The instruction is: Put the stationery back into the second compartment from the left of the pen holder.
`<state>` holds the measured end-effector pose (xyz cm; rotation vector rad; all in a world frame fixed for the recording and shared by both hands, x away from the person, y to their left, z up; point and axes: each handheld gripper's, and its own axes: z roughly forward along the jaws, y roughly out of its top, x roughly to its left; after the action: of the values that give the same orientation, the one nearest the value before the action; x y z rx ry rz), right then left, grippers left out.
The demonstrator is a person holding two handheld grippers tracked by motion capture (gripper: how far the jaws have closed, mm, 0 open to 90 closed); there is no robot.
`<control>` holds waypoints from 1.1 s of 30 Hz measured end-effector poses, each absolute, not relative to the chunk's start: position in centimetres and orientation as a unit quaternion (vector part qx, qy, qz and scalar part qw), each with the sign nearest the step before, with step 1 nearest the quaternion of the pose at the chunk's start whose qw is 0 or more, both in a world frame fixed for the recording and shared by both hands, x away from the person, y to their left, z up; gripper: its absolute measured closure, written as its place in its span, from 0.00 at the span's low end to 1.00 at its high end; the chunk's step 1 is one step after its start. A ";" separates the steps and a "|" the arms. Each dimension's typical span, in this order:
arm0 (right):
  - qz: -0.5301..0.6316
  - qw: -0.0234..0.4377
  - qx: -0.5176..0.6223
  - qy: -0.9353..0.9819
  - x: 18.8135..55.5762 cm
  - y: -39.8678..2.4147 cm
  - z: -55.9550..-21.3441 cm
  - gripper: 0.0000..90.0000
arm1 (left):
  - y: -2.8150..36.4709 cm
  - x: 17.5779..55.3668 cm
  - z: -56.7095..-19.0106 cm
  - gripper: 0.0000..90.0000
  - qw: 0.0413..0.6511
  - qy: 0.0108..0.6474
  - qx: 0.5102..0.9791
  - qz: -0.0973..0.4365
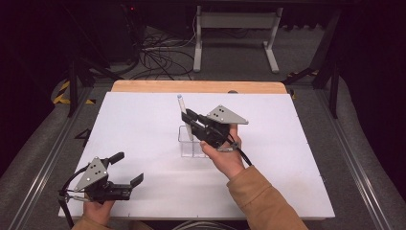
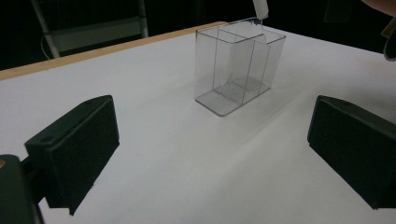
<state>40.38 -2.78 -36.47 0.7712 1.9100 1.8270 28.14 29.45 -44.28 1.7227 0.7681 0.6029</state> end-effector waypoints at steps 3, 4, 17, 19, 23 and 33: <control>0.652 0.199 0.273 0.679 40.6 -2.6 -36.7 0.88 | 29.4 28.1 -44.3 0.03 0.549 0.325 0.728 0.253; 0.652 0.200 0.274 0.678 40.6 -2.5 -36.7 0.88 | 29.5 28.2 -44.3 0.03 0.549 0.324 0.727 0.254; 0.645 0.242 0.257 0.678 41.3 -2.1 -37.6 0.88 | 29.4 28.2 -44.3 0.03 0.548 0.324 0.728 0.253; 0.641 0.253 0.251 0.680 41.4 -2.2 -37.7 0.88 | 29.4 28.1 -44.3 0.03 0.549 0.326 0.727 0.252; 0.635 0.267 0.243 0.683 41.5 -2.2 -38.0 0.88 | 29.5 28.1 -44.3 0.03 0.549 0.325 0.728 0.252; 0.631 0.270 0.260 0.679 41.9 -3.0 -39.4 0.88 | 29.4 28.1 -44.3 0.03 0.550 0.327 0.727 0.252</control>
<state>41.93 -2.96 -39.40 0.7009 1.8289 1.7017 28.15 29.41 -44.31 1.7200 0.7730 0.5962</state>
